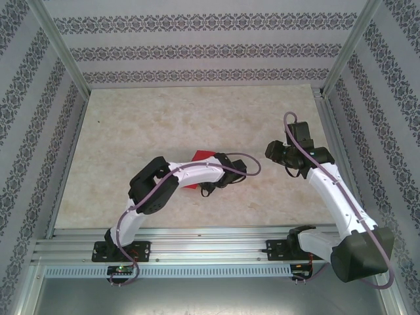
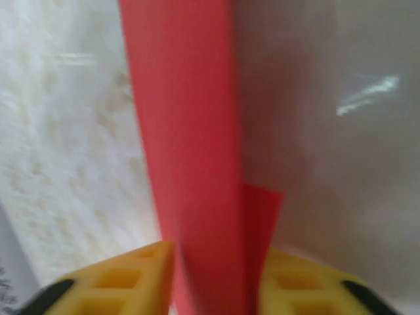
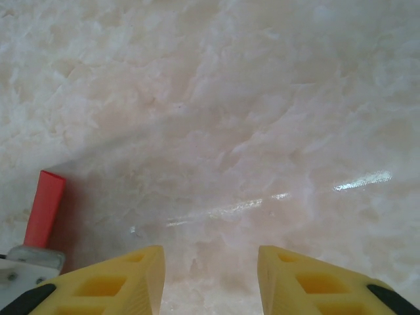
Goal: Fold a paper plane with a square sheet of paper (fold left side to right side)
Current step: Turn over the paper at the center of the table, then move the paper to the center of the table.
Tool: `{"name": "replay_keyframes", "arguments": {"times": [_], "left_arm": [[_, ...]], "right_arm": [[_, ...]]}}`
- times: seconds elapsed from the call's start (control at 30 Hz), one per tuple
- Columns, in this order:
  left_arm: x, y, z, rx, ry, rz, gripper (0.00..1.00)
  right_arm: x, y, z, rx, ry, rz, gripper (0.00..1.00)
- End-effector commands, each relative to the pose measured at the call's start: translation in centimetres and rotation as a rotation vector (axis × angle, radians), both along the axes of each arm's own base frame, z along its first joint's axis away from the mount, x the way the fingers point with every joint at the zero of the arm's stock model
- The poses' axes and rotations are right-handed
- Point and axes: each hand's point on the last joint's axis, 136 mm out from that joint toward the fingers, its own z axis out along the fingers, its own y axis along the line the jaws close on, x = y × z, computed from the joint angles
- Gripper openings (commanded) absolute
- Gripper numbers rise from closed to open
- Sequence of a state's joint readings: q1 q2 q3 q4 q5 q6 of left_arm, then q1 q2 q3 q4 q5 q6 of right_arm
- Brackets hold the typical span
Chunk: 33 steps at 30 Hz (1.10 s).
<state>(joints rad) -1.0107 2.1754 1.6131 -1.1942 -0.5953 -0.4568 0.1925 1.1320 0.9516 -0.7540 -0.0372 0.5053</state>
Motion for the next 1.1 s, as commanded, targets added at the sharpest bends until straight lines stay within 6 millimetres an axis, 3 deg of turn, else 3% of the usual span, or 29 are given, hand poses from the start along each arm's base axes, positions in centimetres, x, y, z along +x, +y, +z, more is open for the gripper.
{"name": "replay_keyframes", "arguments": {"times": [0.0,0.13,0.23,0.3,0.4,0.47,0.57,0.77,1.07], "left_arm": [[-0.3,-4.1,2.7,-0.238,0.026,-0.031,0.44],[-0.5,-6.9,6.8,-0.559,0.075,-0.064,0.59],[0.1,-6.1,10.3,-0.769,0.072,-0.048,0.65],[0.7,-4.5,11.9,-0.878,0.059,-0.018,0.69],[2.0,-1.0,12.7,-1.034,0.054,0.07,0.71],[2.7,1.5,12.4,-1.117,0.045,0.134,0.76],[3.2,4.8,11.4,-1.201,0.042,0.227,0.77],[3.0,7.8,9.3,-1.294,0.04,0.339,0.78],[2.8,7.8,6.8,-1.302,0.081,0.375,0.77]], "right_arm": [[-0.1,0.2,-0.8,0.026,0.006,0.02,0.42],[0.1,2.1,-1.8,0.122,0.023,0.065,0.4],[0.6,5.2,-2.7,0.216,0.025,0.127,0.37],[0.8,8.2,-3.4,0.247,0.034,0.185,0.37],[1.5,14.0,-4.5,0.322,0.037,0.279,0.36],[1.9,18.1,-5.4,0.366,0.055,0.341,0.37],[2.7,21.9,-7.5,0.384,0.105,0.368,0.39],[4.2,22.7,-11.1,0.401,0.156,0.301,0.43],[4.7,22.5,-13.6,0.453,0.209,0.218,0.45]]}}
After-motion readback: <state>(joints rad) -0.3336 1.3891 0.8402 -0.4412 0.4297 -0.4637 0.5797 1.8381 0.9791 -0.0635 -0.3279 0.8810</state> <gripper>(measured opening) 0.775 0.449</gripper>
